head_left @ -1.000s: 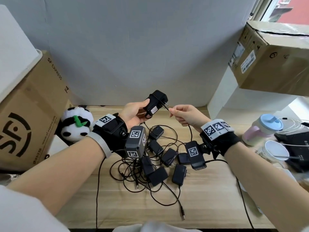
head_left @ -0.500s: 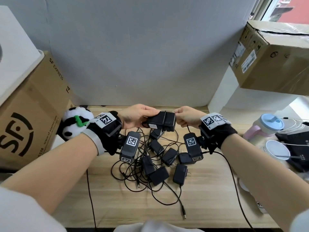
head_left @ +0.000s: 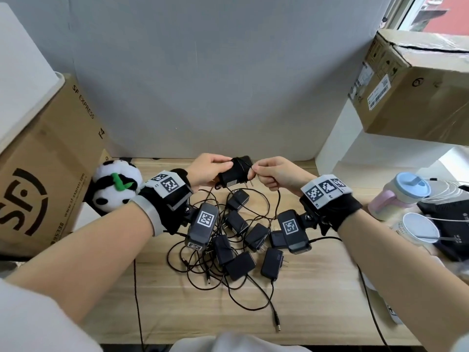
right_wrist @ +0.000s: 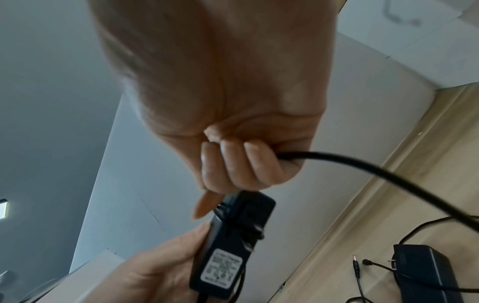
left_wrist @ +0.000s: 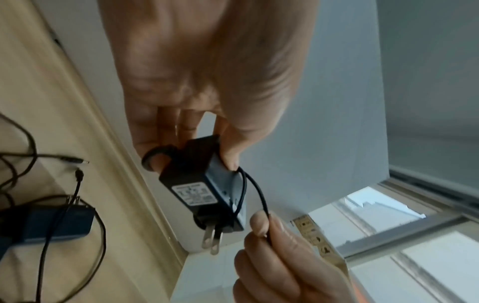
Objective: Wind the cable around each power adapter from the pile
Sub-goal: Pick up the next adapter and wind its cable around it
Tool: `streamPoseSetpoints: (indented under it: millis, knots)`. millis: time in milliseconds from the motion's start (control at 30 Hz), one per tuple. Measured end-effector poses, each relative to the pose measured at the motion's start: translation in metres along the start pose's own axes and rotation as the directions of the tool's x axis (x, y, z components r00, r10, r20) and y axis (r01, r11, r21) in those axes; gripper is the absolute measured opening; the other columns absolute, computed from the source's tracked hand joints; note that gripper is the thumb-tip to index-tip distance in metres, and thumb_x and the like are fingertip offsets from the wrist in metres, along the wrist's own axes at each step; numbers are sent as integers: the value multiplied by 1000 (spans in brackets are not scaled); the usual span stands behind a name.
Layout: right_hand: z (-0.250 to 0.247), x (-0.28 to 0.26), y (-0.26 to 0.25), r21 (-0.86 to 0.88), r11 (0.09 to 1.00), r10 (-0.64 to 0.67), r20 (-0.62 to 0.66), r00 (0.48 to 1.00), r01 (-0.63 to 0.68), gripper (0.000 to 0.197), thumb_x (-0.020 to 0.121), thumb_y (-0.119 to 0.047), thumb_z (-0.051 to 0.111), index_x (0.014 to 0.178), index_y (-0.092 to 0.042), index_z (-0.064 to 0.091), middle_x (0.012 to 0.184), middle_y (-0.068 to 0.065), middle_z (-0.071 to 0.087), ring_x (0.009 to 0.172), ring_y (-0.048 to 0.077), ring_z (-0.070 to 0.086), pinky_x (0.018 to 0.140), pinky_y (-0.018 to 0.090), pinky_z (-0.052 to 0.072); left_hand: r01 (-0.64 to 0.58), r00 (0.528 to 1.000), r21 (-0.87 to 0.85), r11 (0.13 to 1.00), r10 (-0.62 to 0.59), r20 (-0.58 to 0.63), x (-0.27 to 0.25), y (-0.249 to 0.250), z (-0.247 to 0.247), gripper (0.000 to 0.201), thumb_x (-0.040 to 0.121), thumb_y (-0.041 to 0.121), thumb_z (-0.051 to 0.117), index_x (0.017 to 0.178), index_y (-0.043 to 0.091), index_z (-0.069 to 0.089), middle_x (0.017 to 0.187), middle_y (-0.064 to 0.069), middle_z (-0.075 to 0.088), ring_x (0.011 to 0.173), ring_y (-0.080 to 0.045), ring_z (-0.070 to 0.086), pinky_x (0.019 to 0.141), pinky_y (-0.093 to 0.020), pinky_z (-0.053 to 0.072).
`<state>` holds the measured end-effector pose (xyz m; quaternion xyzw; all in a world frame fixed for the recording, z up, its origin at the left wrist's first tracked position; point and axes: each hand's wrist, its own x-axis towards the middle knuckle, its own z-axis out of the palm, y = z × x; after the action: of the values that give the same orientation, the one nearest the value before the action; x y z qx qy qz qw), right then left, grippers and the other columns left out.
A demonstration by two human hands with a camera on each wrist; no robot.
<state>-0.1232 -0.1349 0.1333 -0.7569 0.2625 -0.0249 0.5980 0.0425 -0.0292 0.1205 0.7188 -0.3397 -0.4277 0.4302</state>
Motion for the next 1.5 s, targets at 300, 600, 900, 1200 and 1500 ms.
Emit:
streamPoseSetpoints:
  millis: [300,600,900,1200,1500]
  knots:
    - [-1,-4,15,43,999,9,13,1000,-9,31,100,-23,41,87,-10,66,48,-7,33,46,9,27,49,20,25,22,998,-400,916,-43,-44,2,-1,3,20,97,13,49,112,9,61,81,-8,59,70,-20,50,60,-30,41]
    - [-1,-1,27,149,987,42,67,997,-52,36,96,-32,44,72,-10,61,45,-8,30,43,8,25,47,16,27,103,987,-528,843,-20,159,1,-3,-2,22,97,26,46,99,14,64,78,-3,57,69,-15,47,67,-27,38]
    - [-12,12,11,98,972,214,-5,977,-213,31,97,-30,47,70,-14,47,43,-12,30,37,3,24,38,13,21,-78,902,165,983,-1,431,-18,14,4,20,93,17,54,111,19,63,105,-7,66,90,-14,61,77,-23,50]
    - [2,3,-4,6,1000,-11,-2,1000,11,30,102,-16,34,77,-11,51,44,-9,30,38,4,22,37,14,18,29,999,16,999,-28,-47,-5,4,19,29,91,14,59,120,12,55,83,-7,62,66,-18,62,52,-24,55]
    - [-3,-8,31,-39,999,29,101,994,-25,30,100,-24,39,80,-14,58,46,-9,35,42,7,25,42,19,21,60,994,-382,922,-88,-58,-4,-1,13,24,97,16,50,118,7,58,87,-7,62,73,-15,59,54,-24,53]
